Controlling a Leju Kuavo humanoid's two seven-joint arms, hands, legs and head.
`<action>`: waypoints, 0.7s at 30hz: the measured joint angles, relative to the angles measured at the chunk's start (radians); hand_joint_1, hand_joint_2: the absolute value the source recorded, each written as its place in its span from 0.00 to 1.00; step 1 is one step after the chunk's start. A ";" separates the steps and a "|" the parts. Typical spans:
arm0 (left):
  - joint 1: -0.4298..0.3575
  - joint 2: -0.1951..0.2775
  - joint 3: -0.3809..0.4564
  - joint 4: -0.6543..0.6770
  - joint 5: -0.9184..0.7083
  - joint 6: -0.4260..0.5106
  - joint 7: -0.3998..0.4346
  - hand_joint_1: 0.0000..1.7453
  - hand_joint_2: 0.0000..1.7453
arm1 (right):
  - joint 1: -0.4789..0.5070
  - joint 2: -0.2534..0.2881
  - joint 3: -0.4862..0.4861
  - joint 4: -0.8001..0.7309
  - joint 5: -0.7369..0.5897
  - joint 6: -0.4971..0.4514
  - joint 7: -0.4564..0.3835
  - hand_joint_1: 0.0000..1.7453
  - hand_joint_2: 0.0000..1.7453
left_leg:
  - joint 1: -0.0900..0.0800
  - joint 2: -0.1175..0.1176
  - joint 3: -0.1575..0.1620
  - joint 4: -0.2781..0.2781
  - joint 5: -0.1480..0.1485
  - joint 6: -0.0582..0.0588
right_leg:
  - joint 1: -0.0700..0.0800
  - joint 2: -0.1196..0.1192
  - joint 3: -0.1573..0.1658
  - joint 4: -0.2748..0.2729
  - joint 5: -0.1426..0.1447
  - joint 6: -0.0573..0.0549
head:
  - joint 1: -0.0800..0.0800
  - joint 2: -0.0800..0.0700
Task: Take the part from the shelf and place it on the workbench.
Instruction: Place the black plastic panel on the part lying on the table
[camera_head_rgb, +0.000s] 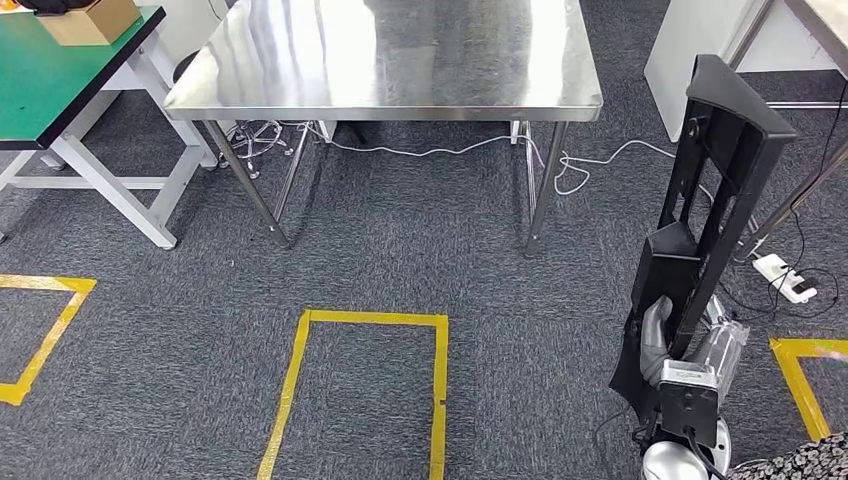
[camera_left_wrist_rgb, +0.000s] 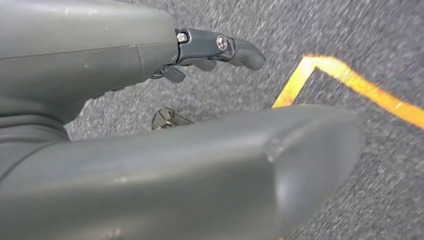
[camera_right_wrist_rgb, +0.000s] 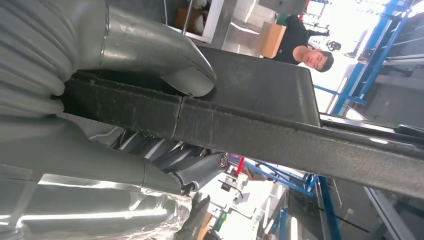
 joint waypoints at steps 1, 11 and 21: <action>0.000 -0.002 0.000 0.000 0.000 0.001 0.000 0.00 0.00 | 0.003 0.000 0.000 -0.006 0.001 -0.001 0.000 1.00 1.00 | -0.011 0.000 -0.001 -0.017 0.025 0.025 | 0.015 -0.001 0.004 -0.003 -0.002 0.001 | 0.000 0.000; -0.006 0.031 0.006 -0.026 0.042 -0.095 -0.154 0.00 0.00 | 0.045 0.020 -0.011 -0.041 0.180 -0.083 0.024 1.00 1.00 | -0.118 -0.041 0.259 -0.493 0.215 0.219 | -0.011 -0.010 0.061 -0.067 0.003 0.035 | 0.019 0.000; -0.127 -0.015 -0.145 -0.231 0.179 -0.287 -0.278 0.00 0.00 | -0.113 0.046 0.101 0.058 0.615 -0.230 0.083 1.00 1.00 | 0.003 -0.040 0.181 -0.271 0.072 0.073 | -0.046 -0.003 -0.043 0.014 0.038 0.124 | 0.038 0.000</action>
